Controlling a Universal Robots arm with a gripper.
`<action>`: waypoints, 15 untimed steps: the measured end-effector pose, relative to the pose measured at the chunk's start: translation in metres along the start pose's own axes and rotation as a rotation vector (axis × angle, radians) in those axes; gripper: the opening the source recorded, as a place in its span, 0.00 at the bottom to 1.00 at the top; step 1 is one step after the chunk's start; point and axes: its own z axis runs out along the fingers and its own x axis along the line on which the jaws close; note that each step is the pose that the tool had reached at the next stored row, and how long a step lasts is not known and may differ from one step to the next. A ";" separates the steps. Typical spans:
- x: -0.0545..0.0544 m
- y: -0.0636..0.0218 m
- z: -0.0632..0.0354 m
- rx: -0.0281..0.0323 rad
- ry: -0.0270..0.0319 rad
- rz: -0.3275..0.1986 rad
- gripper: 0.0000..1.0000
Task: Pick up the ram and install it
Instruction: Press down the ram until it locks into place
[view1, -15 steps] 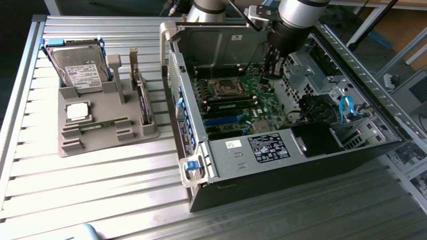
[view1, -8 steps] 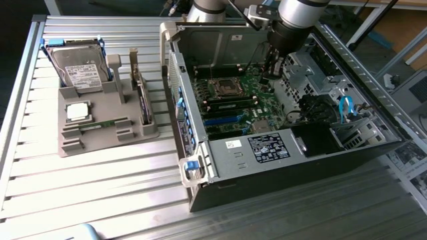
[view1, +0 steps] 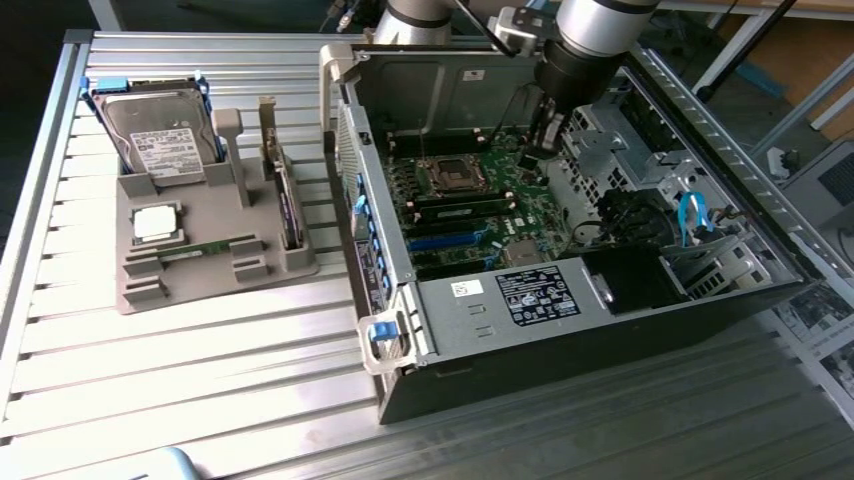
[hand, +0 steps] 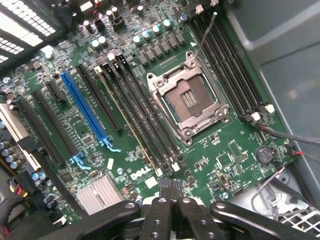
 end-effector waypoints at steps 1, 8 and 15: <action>0.000 0.0000 0.0000 0.0004 0.0000 0.008 0.11; 0.000 0.0000 0.0002 0.0035 0.0005 0.062 0.11; 0.000 0.0000 0.0004 0.0065 0.0010 0.116 0.11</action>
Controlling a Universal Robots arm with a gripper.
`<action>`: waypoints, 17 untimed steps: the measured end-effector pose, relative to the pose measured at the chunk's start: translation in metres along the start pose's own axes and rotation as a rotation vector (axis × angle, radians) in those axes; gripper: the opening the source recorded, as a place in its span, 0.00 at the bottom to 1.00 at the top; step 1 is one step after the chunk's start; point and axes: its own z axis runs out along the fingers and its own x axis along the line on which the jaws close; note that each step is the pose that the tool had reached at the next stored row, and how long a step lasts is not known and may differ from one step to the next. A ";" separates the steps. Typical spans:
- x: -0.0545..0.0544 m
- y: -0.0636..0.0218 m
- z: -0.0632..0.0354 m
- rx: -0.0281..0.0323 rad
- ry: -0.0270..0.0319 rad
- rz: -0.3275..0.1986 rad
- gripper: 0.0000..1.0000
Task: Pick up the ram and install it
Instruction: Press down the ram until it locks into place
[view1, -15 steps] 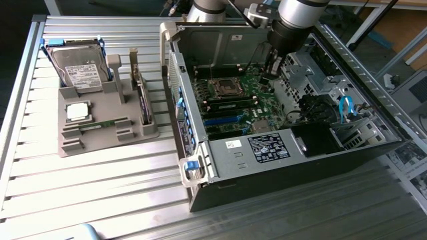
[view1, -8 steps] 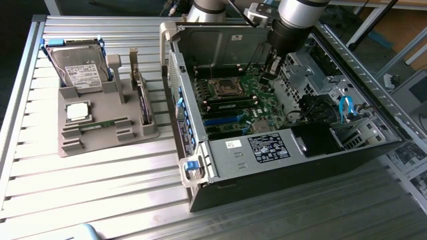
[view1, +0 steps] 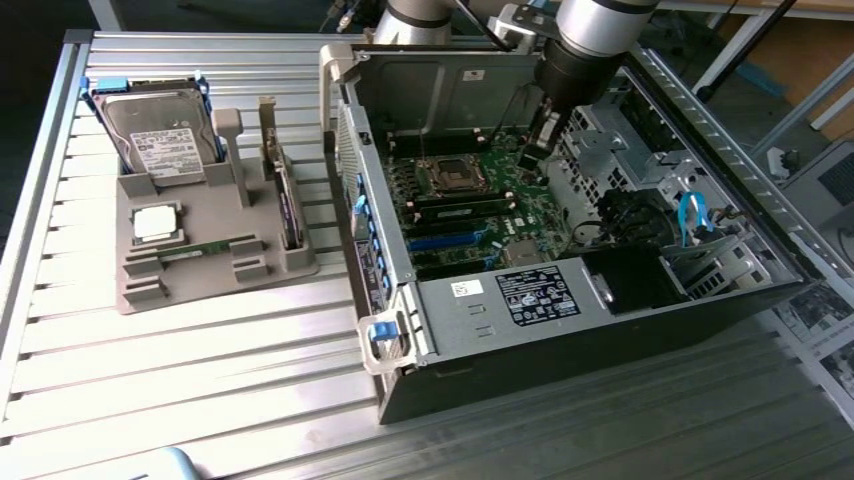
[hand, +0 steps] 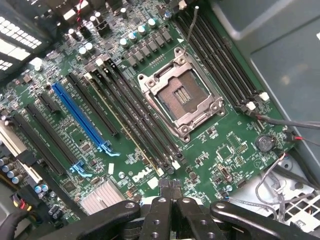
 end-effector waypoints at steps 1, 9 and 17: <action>0.000 0.0000 0.0000 0.0005 0.0001 0.008 0.11; 0.000 0.0000 0.0003 0.0043 0.0008 0.077 0.11; 0.000 0.0000 0.0005 0.0089 0.0015 0.156 0.11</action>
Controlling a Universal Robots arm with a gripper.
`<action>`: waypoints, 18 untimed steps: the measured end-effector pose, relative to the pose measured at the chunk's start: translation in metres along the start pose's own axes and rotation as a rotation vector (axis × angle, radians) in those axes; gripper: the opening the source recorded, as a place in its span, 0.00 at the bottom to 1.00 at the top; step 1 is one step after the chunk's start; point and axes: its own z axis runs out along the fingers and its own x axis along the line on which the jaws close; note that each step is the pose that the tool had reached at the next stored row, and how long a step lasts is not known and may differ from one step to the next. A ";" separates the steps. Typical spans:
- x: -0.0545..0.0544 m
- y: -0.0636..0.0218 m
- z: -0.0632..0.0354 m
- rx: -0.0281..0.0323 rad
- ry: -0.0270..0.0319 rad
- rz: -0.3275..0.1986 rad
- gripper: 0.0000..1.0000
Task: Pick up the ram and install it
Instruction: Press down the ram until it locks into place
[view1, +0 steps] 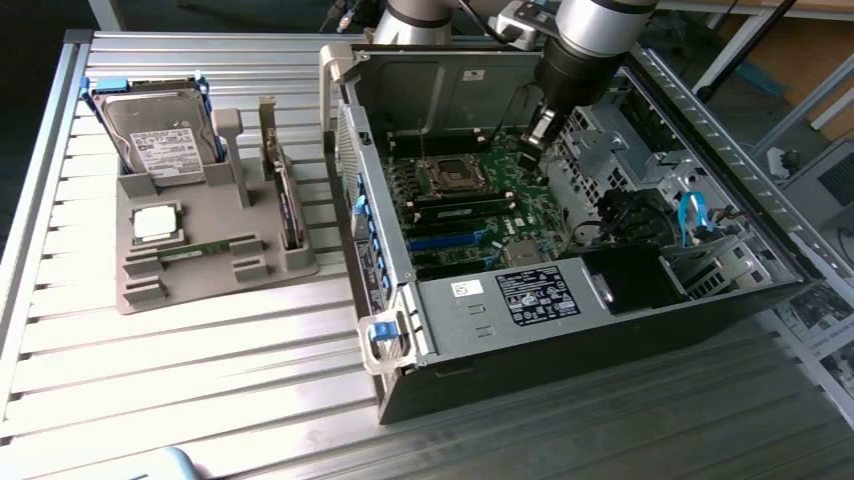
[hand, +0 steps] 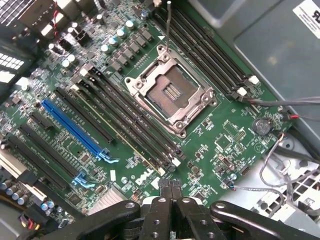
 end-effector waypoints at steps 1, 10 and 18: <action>0.000 0.0000 0.0000 0.0004 0.0000 0.008 0.11; 0.000 0.0000 0.0002 0.0051 0.0008 0.092 0.11; 0.000 0.0000 0.0002 0.0093 0.0014 0.166 0.11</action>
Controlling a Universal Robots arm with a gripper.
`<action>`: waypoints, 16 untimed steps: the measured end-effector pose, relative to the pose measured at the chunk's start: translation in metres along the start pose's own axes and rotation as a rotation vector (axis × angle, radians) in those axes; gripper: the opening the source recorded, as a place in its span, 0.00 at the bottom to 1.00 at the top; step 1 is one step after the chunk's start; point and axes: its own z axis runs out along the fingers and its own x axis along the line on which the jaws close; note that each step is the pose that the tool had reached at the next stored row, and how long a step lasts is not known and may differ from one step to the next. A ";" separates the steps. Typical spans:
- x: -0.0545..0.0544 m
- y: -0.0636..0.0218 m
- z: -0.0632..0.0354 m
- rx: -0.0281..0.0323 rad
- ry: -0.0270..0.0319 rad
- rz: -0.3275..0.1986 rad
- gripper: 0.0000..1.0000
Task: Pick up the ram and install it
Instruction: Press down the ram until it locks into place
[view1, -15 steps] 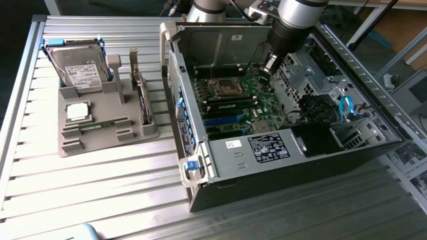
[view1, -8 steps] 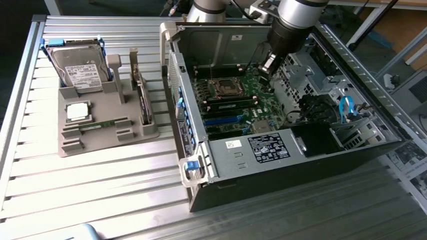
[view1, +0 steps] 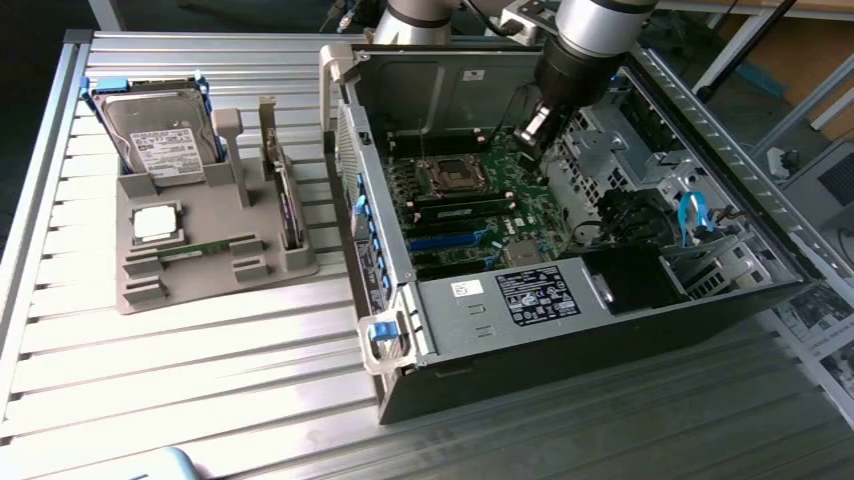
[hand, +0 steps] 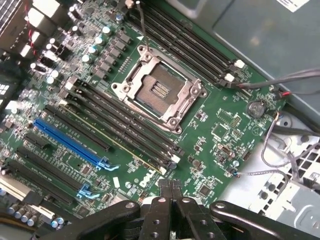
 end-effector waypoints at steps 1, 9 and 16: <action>0.000 0.0000 0.0000 0.0006 0.0001 0.010 0.11; 0.000 0.0000 0.0000 0.0059 0.0009 0.103 0.11; 0.000 0.0000 0.0000 0.0092 0.0015 0.162 0.11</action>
